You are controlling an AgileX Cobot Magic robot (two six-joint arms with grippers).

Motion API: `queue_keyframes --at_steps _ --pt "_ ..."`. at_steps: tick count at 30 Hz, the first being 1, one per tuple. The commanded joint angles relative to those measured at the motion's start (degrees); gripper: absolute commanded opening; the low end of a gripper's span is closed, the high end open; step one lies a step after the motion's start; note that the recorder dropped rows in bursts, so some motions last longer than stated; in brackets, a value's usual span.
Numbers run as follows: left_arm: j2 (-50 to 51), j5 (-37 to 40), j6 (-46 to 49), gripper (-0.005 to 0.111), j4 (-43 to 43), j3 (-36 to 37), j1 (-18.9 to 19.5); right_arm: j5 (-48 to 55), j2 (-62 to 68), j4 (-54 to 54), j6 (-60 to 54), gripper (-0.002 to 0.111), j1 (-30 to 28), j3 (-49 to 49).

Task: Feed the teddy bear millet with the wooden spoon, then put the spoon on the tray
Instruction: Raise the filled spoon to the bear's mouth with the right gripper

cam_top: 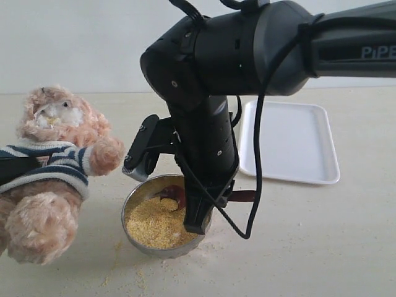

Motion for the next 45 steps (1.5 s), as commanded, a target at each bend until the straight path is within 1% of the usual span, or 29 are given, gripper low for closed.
queue_keyframes --at_steps 1,9,14,24,30,33,36,39,45 --pt "-0.5 2.2 0.7 0.005 0.1 -0.3 0.1 0.1 -0.9 -0.1 0.5 0.000 -0.2 0.1" --pt "-0.5 2.2 0.7 0.005 4.0 -0.3 0.1 0.1 -0.9 0.7 0.2 0.000 -0.2 0.1" --pt "-0.5 1.9 0.7 0.005 5.8 0.7 0.1 0.1 -1.7 4.4 -1.9 0.000 -0.2 0.1" --pt "-0.5 1.1 0.4 0.005 7.9 0.7 0.1 0.1 -8.2 4.8 -2.9 0.000 -0.2 0.1" --pt "-0.5 1.1 0.4 0.005 9.2 0.7 0.1 0.1 -9.8 5.4 -2.9 0.000 -0.5 0.1" --pt "-0.5 1.1 0.4 0.005 10.3 0.7 0.1 0.1 -9.6 11.4 -4.6 0.000 -3.1 0.1" --pt "-0.5 1.1 0.4 0.005 10.6 0.7 0.1 0.1 -9.6 21.4 -7.9 0.000 -7.2 0.1" --pt "-0.5 1.1 0.4 0.005 10.6 0.7 0.1 0.1 -10.3 27.1 -8.6 0.000 -10.4 0.1" --pt "-0.5 1.1 -1.1 0.005 10.8 1.6 0.1 0.1 -13.0 31.2 -10.8 0.000 -10.9 -0.8"
